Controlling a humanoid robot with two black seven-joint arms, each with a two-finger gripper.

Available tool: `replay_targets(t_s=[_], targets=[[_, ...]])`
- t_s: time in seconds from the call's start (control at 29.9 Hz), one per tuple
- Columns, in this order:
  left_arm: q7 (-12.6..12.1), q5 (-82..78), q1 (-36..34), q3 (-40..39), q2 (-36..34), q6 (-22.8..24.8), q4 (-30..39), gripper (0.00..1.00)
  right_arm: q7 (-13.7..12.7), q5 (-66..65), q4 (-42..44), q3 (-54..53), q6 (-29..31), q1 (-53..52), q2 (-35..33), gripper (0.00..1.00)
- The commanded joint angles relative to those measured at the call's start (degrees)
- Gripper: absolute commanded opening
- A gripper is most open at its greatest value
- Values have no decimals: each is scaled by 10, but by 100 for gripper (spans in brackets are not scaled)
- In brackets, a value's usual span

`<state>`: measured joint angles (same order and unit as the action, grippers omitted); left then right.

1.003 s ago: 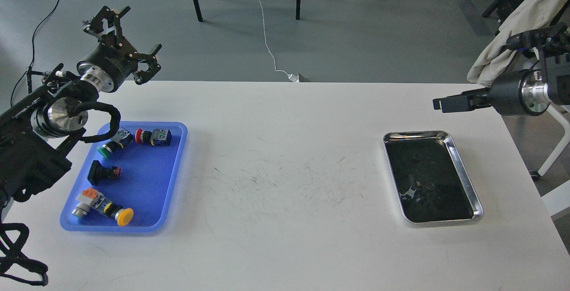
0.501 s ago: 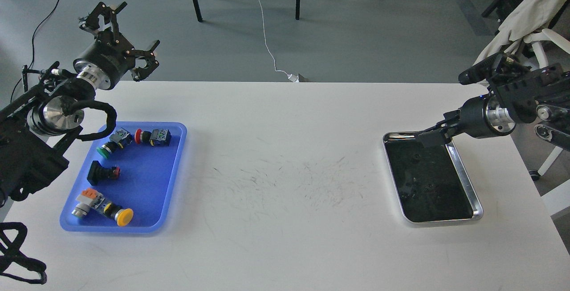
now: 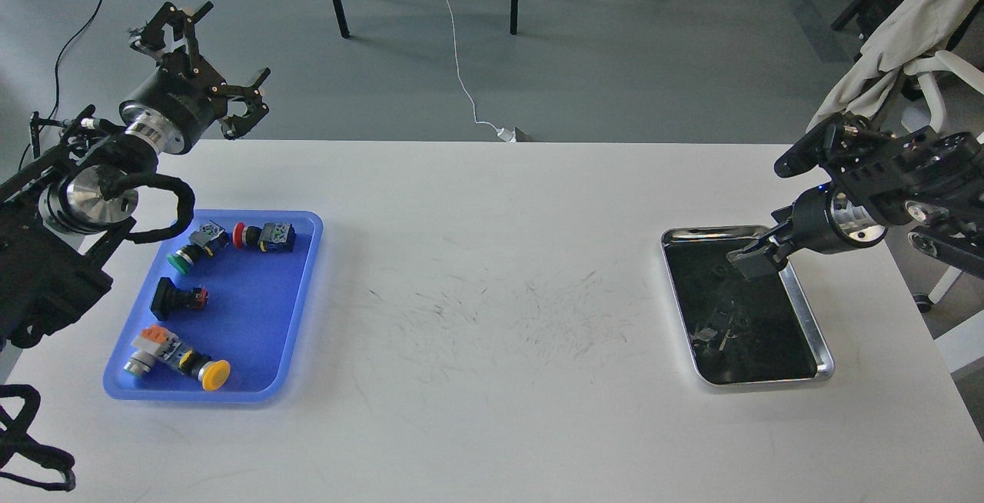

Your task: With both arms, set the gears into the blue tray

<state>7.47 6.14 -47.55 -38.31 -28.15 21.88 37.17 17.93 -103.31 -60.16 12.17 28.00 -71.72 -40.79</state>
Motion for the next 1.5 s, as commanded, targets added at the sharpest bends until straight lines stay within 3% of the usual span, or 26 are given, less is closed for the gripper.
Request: replay_targets(t_s=[0.0,0.53,1.17,1.47], targets=[[0,0,1,0,-4,7,0,99,0,0,34,-1,0,9,19,95],[0,0,7,1,-13,15,0,99,1,0,88,0,0,48,98,87],[0,1,14,1,-14,15,0,99,10,0,131,0,0,67,123,68],[0,1,15,1,-17,15,0,99,10,0,135,0,0,67,136,66]])
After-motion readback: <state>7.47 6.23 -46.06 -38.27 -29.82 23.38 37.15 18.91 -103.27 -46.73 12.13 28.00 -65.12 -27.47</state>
